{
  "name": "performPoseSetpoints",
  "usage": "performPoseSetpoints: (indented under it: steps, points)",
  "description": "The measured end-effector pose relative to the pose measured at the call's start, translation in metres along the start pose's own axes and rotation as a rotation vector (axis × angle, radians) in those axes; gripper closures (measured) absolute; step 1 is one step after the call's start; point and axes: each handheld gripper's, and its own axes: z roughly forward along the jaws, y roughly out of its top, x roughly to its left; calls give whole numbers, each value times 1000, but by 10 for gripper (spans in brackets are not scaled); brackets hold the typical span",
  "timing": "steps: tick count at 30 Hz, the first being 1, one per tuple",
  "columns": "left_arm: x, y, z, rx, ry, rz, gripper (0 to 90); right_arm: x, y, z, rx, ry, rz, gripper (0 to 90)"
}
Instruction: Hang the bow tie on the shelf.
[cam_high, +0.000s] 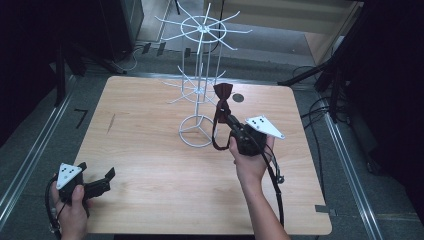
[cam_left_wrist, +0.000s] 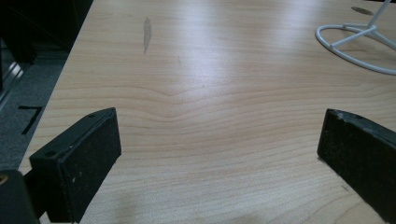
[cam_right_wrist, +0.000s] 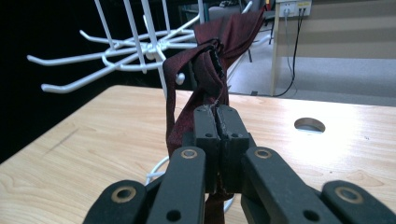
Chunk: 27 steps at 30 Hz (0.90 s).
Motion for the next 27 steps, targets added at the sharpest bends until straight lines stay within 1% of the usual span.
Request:
performPoseSetpoints:
  steps: [5,6,12,17,18,21,22,24,27]
  points:
    - [0,0,0,0,1,1,1,2,-6,5,20,-5,-12,900]
    - [0,0,0,1,1,1,1,3,-9,7,27,-7,-24,900]
    - [0,0,0,1,0,0,1,4,-16,12,50,-8,-25,900]
    - [0,0,0,1,0,0,2,4,-24,19,74,-8,-39,900]
    - [0,0,0,1,0,0,1,4,-28,21,86,-7,-34,900]
    - [0,0,0,1,0,-1,1,3,-32,23,94,-9,-33,900]
    - [0,0,0,0,0,-2,1,2,-36,24,107,-9,-31,900]
    - [0,0,0,1,0,-1,1,2,-37,25,110,-11,-29,900]
    - [0,0,0,1,-1,0,1,0,-44,28,132,-4,-21,900]
